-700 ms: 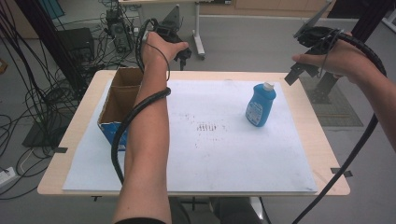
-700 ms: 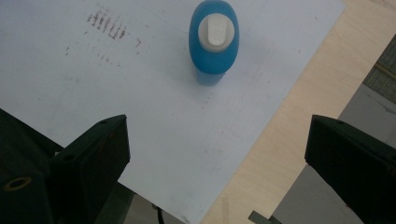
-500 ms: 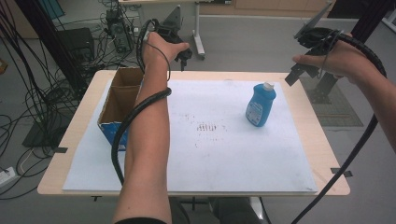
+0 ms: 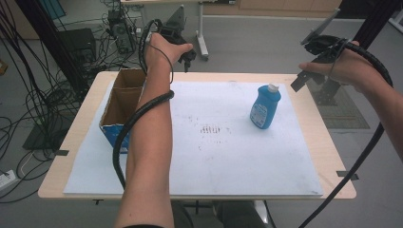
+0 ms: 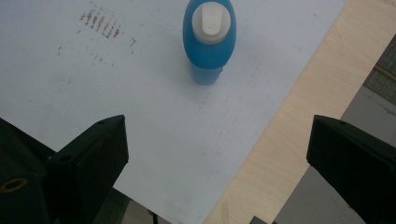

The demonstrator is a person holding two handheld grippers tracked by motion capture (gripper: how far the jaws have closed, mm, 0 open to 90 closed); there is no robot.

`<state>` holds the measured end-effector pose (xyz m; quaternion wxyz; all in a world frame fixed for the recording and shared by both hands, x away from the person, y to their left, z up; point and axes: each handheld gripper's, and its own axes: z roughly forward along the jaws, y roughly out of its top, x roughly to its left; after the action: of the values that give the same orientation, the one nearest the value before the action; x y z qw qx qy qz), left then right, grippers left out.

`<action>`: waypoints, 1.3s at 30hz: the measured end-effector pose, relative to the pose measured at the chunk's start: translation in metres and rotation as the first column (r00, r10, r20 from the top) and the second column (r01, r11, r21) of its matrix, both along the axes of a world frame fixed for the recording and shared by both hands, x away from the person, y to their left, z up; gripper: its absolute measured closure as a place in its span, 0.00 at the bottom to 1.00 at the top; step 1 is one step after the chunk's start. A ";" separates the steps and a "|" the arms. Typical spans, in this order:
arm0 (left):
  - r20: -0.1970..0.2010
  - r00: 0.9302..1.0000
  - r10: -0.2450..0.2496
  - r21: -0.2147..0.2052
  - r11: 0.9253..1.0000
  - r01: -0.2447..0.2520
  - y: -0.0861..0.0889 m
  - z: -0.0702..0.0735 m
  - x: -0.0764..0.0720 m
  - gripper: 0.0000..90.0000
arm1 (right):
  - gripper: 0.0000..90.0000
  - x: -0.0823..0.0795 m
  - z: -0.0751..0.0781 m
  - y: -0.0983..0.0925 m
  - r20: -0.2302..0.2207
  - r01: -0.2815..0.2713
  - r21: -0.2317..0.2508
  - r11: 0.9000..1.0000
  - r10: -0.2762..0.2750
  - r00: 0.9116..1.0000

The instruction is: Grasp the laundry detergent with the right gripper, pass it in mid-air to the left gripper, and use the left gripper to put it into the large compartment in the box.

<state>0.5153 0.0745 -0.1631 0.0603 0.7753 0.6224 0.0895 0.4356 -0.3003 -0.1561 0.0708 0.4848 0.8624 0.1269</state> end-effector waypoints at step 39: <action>0.002 1.000 -0.030 0.033 0.999 0.030 -0.002 -0.010 -0.001 0.07 | 0.05 -0.008 -0.123 -0.009 0.104 -0.016 0.134 0.991 0.002 0.995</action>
<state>0.5141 0.0725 -0.1728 0.0494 0.7854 0.6090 0.0998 0.4280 -0.3093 -0.2794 0.0821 0.4773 0.8492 0.2103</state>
